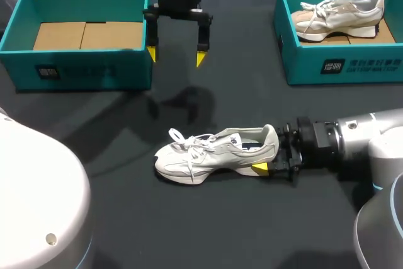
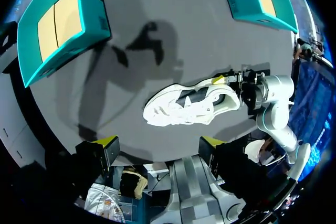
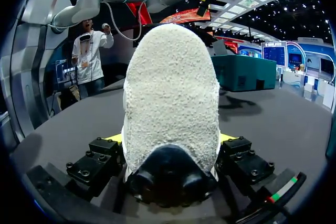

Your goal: Take the shoe out of the shoebox, open the shoe tongue, remove and reinsert the insole, then place the shoe into the shoebox

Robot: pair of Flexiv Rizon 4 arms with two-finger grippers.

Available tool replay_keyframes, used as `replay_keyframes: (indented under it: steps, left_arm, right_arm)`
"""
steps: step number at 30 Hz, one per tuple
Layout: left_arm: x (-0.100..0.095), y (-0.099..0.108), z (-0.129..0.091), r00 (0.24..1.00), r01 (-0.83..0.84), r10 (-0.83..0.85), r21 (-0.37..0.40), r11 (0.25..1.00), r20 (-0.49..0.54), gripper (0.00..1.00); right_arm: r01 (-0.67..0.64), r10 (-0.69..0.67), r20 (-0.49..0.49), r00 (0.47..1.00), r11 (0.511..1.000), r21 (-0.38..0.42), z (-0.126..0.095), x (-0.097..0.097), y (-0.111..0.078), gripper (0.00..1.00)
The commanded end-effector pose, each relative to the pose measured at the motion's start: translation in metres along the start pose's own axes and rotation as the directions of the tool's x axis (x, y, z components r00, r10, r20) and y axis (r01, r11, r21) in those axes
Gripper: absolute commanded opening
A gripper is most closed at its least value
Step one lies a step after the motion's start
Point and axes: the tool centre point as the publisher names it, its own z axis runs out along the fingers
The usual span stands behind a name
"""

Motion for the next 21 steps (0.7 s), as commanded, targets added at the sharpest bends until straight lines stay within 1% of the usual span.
replay_keyframes:
  steps: [1, 5, 6, 9, 11, 21]
  left_arm:
    - [0.011, 0.026, 0.021, 1.000, 0.008, -0.009, 0.095, 0.995, 0.012, 1.00]
    - [0.026, 0.037, 0.038, 0.999, 0.043, -0.044, 0.150, 0.988, 0.002, 1.00]
    - [0.029, 0.040, 0.043, 0.999, 0.034, -0.035, 0.144, 0.989, 0.006, 1.00]
    - [0.041, 0.044, 0.054, 0.997, 0.081, -0.082, 0.195, 0.977, -0.003, 1.00]
    - [0.049, 0.045, 0.060, 0.996, 0.086, -0.093, 0.235, 0.968, 0.016, 1.00]
    - [0.049, 0.045, 0.060, 0.996, 0.086, -0.093, 0.235, 0.968, 0.016, 1.00]
  right_arm:
    - [0.000, 0.000, 0.001, 1.000, 1.000, 0.004, 0.000, 0.000, 0.001, 0.00]
    - [0.000, 0.000, 0.001, 1.000, 1.000, 0.004, 0.000, 0.000, 0.001, 0.00]
    - [0.000, 0.000, 0.001, 1.000, 1.000, 0.004, 0.000, 0.000, 0.001, 0.00]
    - [0.000, 0.000, 0.001, 1.000, 1.000, 0.004, 0.000, 0.000, 0.001, 0.00]
    - [0.000, 0.000, 0.001, 1.000, 1.000, 0.004, 0.000, 0.000, 0.001, 0.00]
    - [0.000, 0.000, 0.001, 1.000, 1.000, 0.004, 0.000, 0.000, 0.001, 0.00]
